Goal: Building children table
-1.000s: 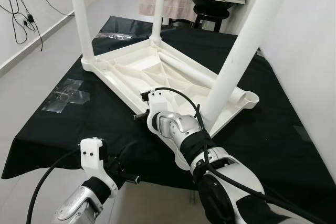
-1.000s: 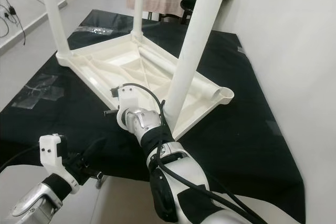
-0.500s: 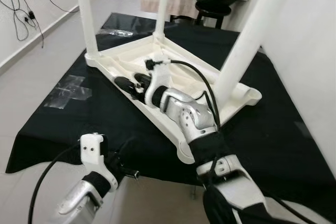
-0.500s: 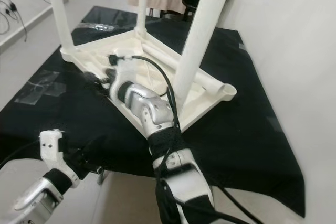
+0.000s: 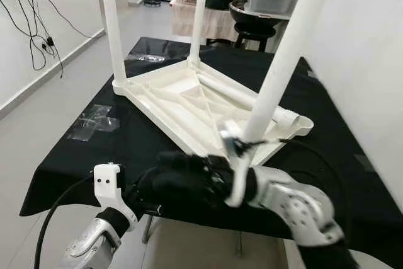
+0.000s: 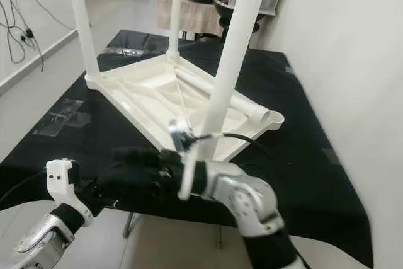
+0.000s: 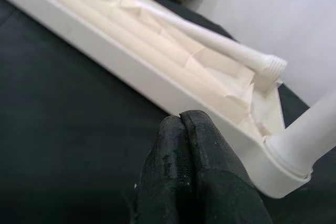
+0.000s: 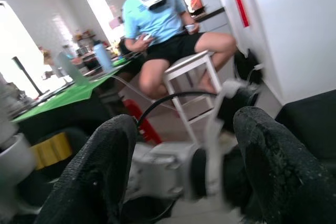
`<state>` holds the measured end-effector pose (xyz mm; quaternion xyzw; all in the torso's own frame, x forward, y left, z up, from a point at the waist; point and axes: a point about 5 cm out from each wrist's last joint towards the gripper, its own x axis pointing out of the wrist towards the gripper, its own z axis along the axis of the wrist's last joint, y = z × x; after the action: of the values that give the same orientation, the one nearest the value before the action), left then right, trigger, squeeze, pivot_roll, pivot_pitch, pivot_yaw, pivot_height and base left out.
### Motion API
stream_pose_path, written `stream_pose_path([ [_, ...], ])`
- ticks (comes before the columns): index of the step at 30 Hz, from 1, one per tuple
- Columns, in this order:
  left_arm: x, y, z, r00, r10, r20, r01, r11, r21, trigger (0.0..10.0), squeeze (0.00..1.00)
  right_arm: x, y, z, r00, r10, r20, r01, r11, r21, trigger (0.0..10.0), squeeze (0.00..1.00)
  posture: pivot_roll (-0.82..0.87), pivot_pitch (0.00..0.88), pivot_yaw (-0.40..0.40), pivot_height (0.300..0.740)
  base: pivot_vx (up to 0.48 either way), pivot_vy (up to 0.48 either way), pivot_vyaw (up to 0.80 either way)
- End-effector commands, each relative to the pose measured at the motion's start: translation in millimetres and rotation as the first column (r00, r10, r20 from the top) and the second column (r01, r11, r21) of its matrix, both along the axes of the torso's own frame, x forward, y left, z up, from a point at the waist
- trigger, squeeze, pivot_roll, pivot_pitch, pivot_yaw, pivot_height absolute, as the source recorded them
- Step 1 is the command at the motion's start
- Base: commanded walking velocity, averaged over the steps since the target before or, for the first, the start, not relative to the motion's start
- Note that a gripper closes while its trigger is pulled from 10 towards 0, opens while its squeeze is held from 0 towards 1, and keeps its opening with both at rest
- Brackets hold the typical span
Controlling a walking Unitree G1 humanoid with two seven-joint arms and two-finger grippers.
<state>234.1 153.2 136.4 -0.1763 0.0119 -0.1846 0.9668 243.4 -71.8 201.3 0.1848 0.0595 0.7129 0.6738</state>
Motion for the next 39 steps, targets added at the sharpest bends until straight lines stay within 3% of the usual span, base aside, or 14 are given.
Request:
stream_pose_path([
  [1,1.4,0.2,-2.7,1.0,-0.002,-0.002,0.002,1.0,0.011,10.0,0.0,-1.7,-18.6,0.1,1.0,-0.007,0.003,0.007,0.999,-0.034,10.0,0.0,0.03,0.019,-0.084,0.74,0.0,0.0,0.0],
  [2,1.4,0.2,-2.7,1.0,-0.002,-0.002,0.002,1.0,0.011,10.0,0.0,-1.7,-18.6,0.1,1.0,-0.007,0.003,0.007,0.999,-0.034,10.0,0.0,0.03,0.019,-0.084,0.74,0.0,0.0,0.0],
  [4,2.2,1.0,-2.5,1.0,0.0,0.005,-0.001,1.0,0.014,10.0,0.0,4.9,-60.5,-3.4,0.992,-0.12,0.026,0.122,0.981,-0.15,10.0,0.0,0.03,0.019,-0.083,0.74,0.0,0.0,0.0],
  [8,2.1,1.4,-2.4,1.0,0.001,0.006,-0.001,1.0,0.015,10.0,0.0,6.5,-74.9,-5.0,0.987,-0.156,0.045,0.162,0.967,-0.198,10.0,0.0,0.03,0.019,-0.085,0.74,0.0,0.0,0.0],
  [9,2.6,1.9,-2.7,1.0,0.001,0.007,-0.001,1.0,0.014,10.0,0.0,7.2,-94.6,-9.9,0.979,-0.186,0.078,0.202,0.93,-0.308,10.0,0.0,0.02,0.02,-0.083,0.74,0.0,0.0,0.0],
  [10,2.6,1.9,-2.7,1.0,0.001,0.007,-0.001,1.0,0.014,10.0,0.0,7.2,-94.6,-9.9,0.979,-0.186,0.078,0.202,0.93,-0.308,10.0,0.0,0.02,0.02,-0.083,0.74,0.0,0.0,0.0],
  [12,3.0,2.4,-2.9,1.0,-0.001,0.008,0.001,1.0,0.013,10.0,0.0,9.5,-121.6,-14.8,0.966,-0.218,0.143,0.26,0.84,-0.476,10.0,0.0,0.02,0.019,-0.083,0.74,0.0,0.0,0.0],
  [22,3.1,2.2,-3.5,1.0,-0.006,0.012,0.006,1.0,0.022,10.0,0.0,30.7,-151.9,-8.6,0.915,-0.285,0.286,0.403,0.693,-0.598,10.0,0.0,0.03,0.016,-0.087,0.74,0.0,0.0,0.0],
  [27,2.5,1.5,-3.5,1.0,-0.016,0.013,0.015,0.999,0.031,10.0,0.0,56.0,-119.7,4.5,0.852,-0.346,0.392,0.509,0.721,-0.47,10.0,0.0,0.03,0.014,-0.084,0.74,0.0,0.0,0.0],
  [29,2.5,1.5,-3.5,1.0,-0.016,0.013,0.015,0.999,0.031,10.0,0.0,56.0,-119.7,4.5,0.852,-0.346,0.392,0.509,0.721,-0.47,10.0,0.0,0.03,0.014,-0.084,0.74,0.0,0.0,0.0],
  [32,2.1,-0.3,-3.6,0.999,-0.031,0.012,0.03,0.998,0.052,10.0,0.0,58.9,-54.0,14.5,0.868,-0.261,0.423,0.416,0.847,-0.33,10.0,0.0,0.04,0.01,-0.082,0.74,0.0,0.0,0.0],
  [34,2.1,-0.3,-3.6,0.999,-0.031,0.012,0.03,0.998,0.052,10.0,0.0,58.9,-54.0,14.5,0.868,-0.261,0.423,0.416,0.847,-0.33,10.0,0.0,0.04,0.01,-0.082,0.74,0.0,0.0,0.0],
  [36,1.3,-1.3,-4.1,0.999,-0.037,0.013,0.036,0.997,0.065,10.0,0.0,57.5,-23.3,20.0,0.875,-0.201,0.44,0.347,0.895,-0.281,10.0,0.0,0.06,0.005,-0.086,0.74,0.0,0.0,0.0],
  [39,1.1,-1.6,-4.6,0.999,-0.038,0.012,0.037,0.997,0.069,10.0,0.0,59.0,-4.2,23.6,0.876,-0.194,0.441,0.326,0.912,-0.247,10.0,0.0,0.06,0.003,-0.088,0.74,0.0,0.0,0.0],
])
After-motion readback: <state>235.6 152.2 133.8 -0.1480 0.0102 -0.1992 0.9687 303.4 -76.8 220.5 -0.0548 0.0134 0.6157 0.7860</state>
